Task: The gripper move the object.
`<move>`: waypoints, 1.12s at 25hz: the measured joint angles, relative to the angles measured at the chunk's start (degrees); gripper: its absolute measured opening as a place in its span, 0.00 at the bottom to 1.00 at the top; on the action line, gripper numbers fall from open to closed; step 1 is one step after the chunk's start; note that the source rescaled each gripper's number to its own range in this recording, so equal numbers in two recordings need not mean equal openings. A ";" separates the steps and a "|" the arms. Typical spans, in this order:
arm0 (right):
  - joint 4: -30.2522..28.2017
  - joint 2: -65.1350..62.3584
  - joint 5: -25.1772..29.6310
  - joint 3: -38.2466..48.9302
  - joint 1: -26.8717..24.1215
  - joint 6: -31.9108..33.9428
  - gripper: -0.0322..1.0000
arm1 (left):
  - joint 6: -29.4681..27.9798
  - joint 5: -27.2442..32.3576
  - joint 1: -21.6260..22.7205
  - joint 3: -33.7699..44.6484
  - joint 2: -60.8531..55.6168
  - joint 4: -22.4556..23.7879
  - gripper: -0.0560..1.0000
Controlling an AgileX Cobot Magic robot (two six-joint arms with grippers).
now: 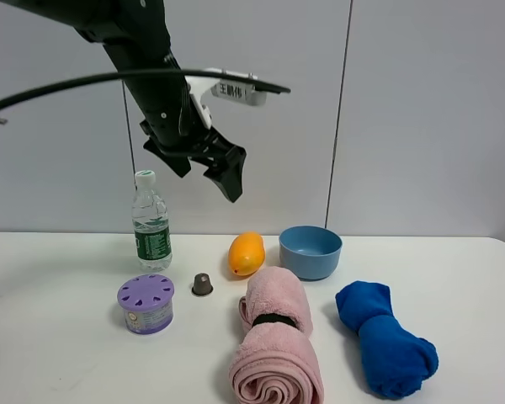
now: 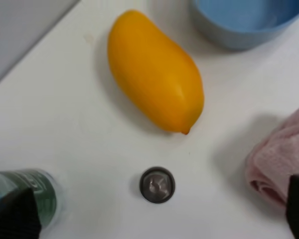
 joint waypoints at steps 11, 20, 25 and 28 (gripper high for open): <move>0.00 0.00 0.00 0.00 0.00 0.00 1.00 | -0.14 -1.47 -2.13 0.00 -13.14 -0.62 1.00; 0.00 0.00 0.00 0.00 0.00 0.00 1.00 | -0.20 -3.33 -2.85 0.00 -17.43 -0.73 1.00; 0.00 0.00 0.00 0.00 0.00 0.00 1.00 | -0.38 1.11 -2.56 0.00 -19.41 -0.41 1.00; 0.00 0.00 0.00 0.00 0.00 0.00 1.00 | -1.25 2.03 -0.90 0.00 -21.49 0.02 1.00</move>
